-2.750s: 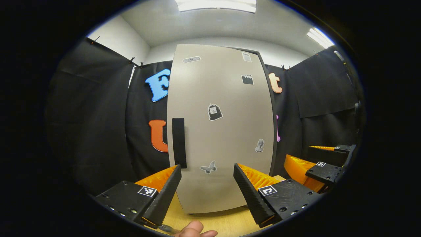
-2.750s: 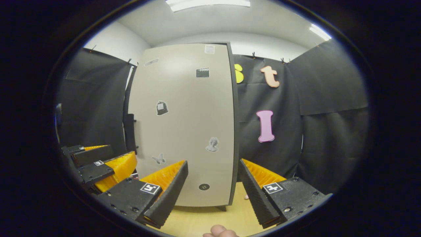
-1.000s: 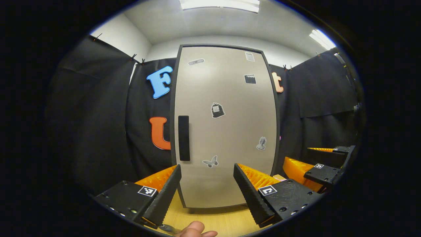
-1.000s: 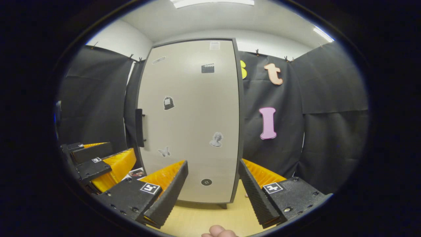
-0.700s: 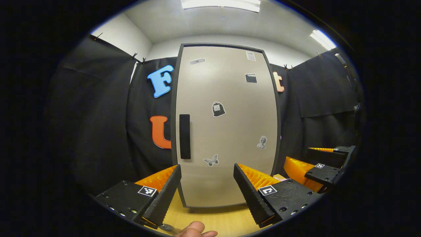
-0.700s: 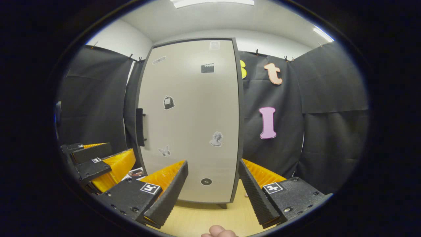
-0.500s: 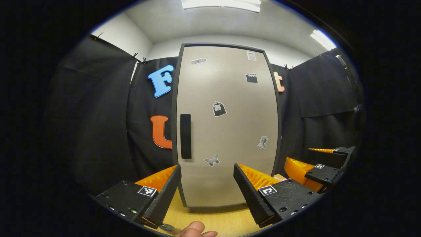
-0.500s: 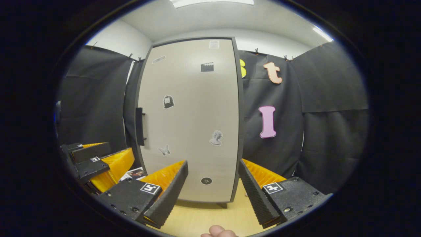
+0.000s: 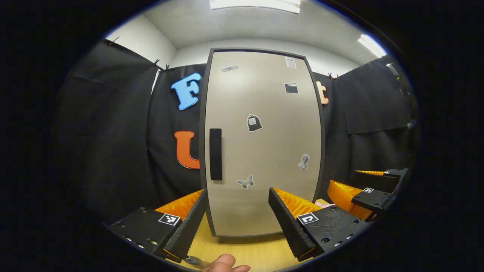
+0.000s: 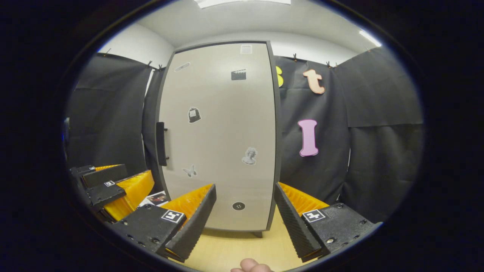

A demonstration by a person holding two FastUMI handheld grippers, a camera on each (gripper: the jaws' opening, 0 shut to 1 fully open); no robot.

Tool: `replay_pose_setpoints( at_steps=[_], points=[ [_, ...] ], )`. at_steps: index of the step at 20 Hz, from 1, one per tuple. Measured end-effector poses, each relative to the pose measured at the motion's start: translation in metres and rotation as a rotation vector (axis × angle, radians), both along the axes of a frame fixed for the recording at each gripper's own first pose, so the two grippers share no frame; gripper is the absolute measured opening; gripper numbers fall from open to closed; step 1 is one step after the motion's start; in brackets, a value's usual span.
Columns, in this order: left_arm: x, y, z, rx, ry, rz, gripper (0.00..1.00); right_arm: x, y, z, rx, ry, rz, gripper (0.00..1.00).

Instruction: Open the cabinet door with the right hand, grasp the bottle in the cabinet with the left hand and place it on the coaster, then close the cabinet door with the right hand.

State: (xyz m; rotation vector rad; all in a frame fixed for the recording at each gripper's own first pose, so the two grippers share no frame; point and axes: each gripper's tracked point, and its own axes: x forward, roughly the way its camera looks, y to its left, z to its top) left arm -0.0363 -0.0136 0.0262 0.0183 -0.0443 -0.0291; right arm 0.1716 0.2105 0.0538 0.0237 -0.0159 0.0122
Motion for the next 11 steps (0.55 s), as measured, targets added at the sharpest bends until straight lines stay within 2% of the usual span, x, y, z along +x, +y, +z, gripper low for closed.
replay_pose_setpoints(
  at_steps=[11],
  points=[
    [-0.0019,-0.0052,-0.0023,-0.004,0.009,-0.005,0.96,-0.0057,-0.0009,-0.0008,-0.006,0.0,0.0,0.99]
  ],
)
